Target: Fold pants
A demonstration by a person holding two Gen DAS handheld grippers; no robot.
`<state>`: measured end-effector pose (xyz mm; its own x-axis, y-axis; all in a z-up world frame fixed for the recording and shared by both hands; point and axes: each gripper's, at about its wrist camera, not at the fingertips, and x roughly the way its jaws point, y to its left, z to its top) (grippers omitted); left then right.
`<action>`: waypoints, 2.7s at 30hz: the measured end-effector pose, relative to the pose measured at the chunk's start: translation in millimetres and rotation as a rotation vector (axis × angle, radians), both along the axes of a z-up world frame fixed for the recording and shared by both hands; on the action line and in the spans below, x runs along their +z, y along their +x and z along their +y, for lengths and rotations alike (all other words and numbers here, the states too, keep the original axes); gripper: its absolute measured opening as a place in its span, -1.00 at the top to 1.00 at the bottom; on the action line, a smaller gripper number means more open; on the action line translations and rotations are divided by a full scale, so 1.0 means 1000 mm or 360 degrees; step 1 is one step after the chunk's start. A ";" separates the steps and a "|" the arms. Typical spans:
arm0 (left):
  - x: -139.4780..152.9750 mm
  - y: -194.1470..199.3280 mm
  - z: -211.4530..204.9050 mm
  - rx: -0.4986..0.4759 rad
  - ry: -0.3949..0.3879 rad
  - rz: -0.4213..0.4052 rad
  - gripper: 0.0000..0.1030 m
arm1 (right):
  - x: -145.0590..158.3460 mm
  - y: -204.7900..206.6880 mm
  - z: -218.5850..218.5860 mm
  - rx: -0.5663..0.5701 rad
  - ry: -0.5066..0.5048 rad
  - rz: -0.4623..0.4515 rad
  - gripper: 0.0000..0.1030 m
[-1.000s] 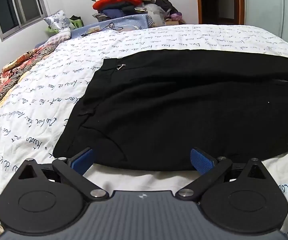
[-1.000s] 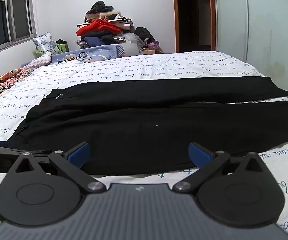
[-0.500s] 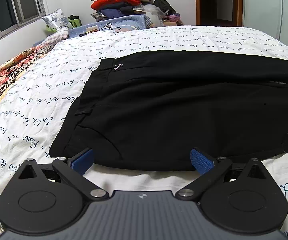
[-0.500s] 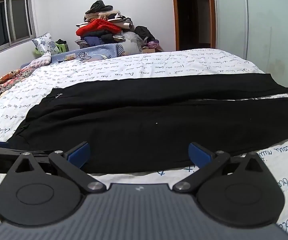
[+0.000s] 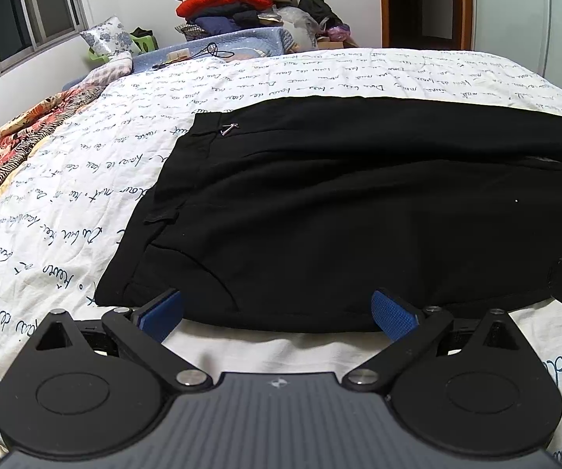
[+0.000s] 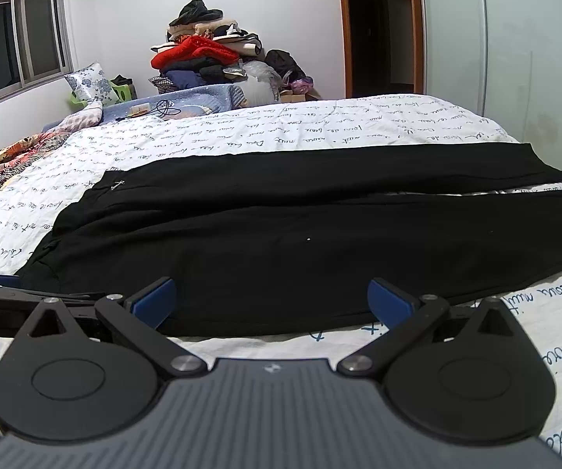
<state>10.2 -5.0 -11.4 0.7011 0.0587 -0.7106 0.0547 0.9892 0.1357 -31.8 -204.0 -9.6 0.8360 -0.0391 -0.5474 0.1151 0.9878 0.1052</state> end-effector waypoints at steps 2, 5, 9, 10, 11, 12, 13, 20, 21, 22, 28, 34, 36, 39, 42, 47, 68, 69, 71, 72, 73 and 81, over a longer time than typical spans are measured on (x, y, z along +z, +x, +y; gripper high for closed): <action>0.000 0.000 0.000 -0.0001 0.0000 0.0001 -1.00 | 0.000 0.000 0.001 0.0000 0.0003 0.0001 -1.00; 0.000 0.000 0.000 -0.0003 0.0003 0.0000 -1.00 | 0.000 -0.001 0.001 0.0000 0.0001 0.0001 -1.00; -0.001 0.000 0.000 -0.0007 0.0003 0.0004 -1.00 | 0.000 0.000 0.000 0.0002 0.0002 0.0002 -1.00; -0.001 0.000 0.000 -0.0007 0.0003 0.0004 -1.00 | -0.001 0.000 0.000 0.0005 0.0001 0.0005 -1.00; -0.001 0.000 -0.001 -0.0007 0.0003 0.0004 -1.00 | -0.001 0.001 0.000 0.0008 0.0001 0.0008 -1.00; -0.001 0.000 0.000 -0.0007 0.0003 0.0004 -1.00 | -0.001 0.000 0.000 0.0009 0.0001 0.0009 -1.00; -0.001 0.000 -0.001 -0.0007 0.0003 0.0004 -1.00 | -0.001 0.000 0.001 0.0011 0.0001 0.0009 -1.00; -0.001 0.001 -0.001 -0.0007 0.0006 0.0005 -1.00 | -0.001 0.001 -0.001 0.0018 0.0005 0.0015 -1.00; -0.001 0.001 -0.001 -0.0007 0.0007 0.0007 -1.00 | -0.001 0.001 -0.001 0.0019 0.0006 0.0012 -1.00; -0.001 0.001 -0.001 -0.0007 0.0006 0.0007 -1.00 | -0.001 0.001 -0.001 0.0020 0.0007 0.0012 -1.00; -0.002 0.000 -0.001 -0.0010 0.0009 0.0011 -1.00 | -0.001 0.002 -0.001 0.0019 0.0011 0.0014 -1.00; -0.002 0.000 -0.001 -0.0009 0.0011 0.0010 -1.00 | -0.001 0.002 -0.001 0.0021 0.0012 0.0009 -1.00; -0.003 0.001 -0.001 -0.0009 0.0015 0.0009 -1.00 | -0.001 0.002 -0.002 0.0023 0.0012 0.0009 -1.00; -0.004 0.001 -0.001 -0.0005 0.0027 0.0006 -1.00 | -0.002 0.003 -0.002 0.0025 0.0015 0.0009 -1.00; -0.006 0.004 0.000 -0.0001 0.0033 0.0007 -1.00 | -0.003 0.004 -0.002 0.0029 0.0015 0.0011 -1.00; 0.000 0.015 0.008 -0.0006 0.0070 -0.0045 -1.00 | -0.001 0.008 -0.006 0.0167 -0.0004 -0.0099 -1.00; 0.030 0.223 0.084 -0.0205 0.0197 -0.0196 -1.00 | 0.027 0.212 -0.049 0.0952 -0.0244 -0.0113 -1.00; 0.027 0.235 0.090 -0.0274 0.0164 -0.0157 -1.00 | 0.026 0.225 -0.053 0.0976 -0.0238 -0.0096 -1.00; 0.020 0.251 0.099 -0.0397 0.0137 -0.0133 -1.00 | 0.024 0.250 -0.062 0.1030 -0.0262 -0.0076 -1.00; 0.016 0.259 0.102 -0.0466 0.0152 -0.0136 -1.00 | 0.023 0.258 -0.064 0.1056 -0.0281 -0.0071 -1.00; 0.013 0.267 0.103 -0.0507 0.0178 -0.0153 -1.00 | 0.021 0.268 -0.067 0.1084 -0.0307 -0.0066 -1.00; -0.016 0.312 0.108 -0.0773 0.0148 -0.0050 -0.99 | -0.004 0.344 -0.070 0.1217 -0.0351 0.0129 -0.97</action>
